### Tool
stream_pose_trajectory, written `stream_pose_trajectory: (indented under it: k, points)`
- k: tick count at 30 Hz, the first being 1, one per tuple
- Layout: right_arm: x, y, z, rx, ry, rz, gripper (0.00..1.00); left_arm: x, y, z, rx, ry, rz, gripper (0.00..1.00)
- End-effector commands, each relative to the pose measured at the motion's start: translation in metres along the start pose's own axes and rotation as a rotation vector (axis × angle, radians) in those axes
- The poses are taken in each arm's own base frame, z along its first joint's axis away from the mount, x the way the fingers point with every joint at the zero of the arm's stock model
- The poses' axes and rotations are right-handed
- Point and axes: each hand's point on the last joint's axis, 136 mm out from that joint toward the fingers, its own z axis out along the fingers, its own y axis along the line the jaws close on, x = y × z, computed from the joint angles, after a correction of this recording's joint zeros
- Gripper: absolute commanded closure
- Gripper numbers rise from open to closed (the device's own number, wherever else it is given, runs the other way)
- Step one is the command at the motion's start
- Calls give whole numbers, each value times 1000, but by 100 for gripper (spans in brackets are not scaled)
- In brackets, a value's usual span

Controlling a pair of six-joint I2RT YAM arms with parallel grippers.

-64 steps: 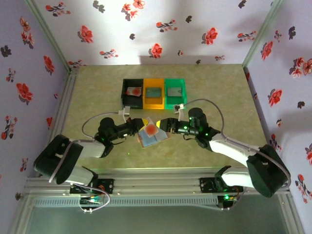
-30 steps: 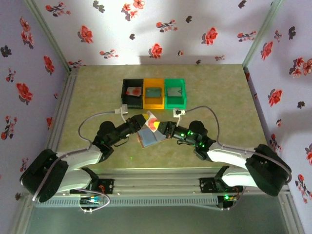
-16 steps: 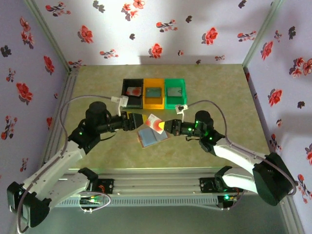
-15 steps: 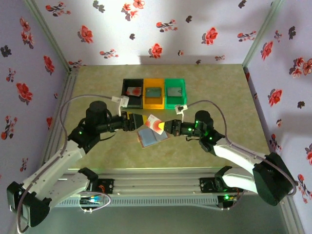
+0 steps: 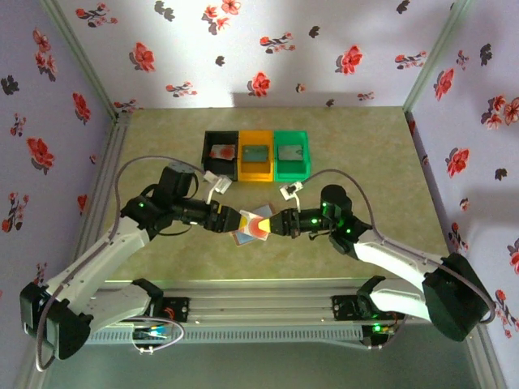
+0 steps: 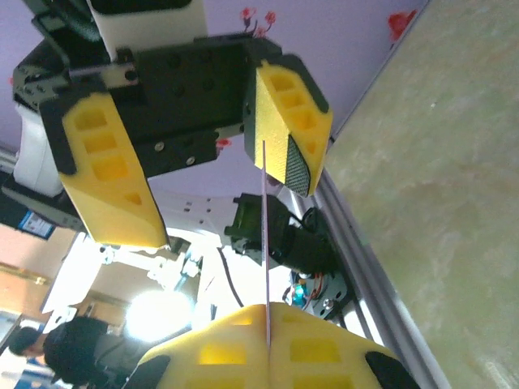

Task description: Take the credit cards out of the card holder

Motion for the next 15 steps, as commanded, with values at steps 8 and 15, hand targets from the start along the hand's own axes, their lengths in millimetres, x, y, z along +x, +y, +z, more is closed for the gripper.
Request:
stream_pose_trajectory:
  k: [8,15]
  points:
    - [-4,26,1,-77,9,-116,100,3,-16,3,140,23,13,61]
    - [-3,31,0,-93,8,-127,100,5,-18,4,165,29,12,82]
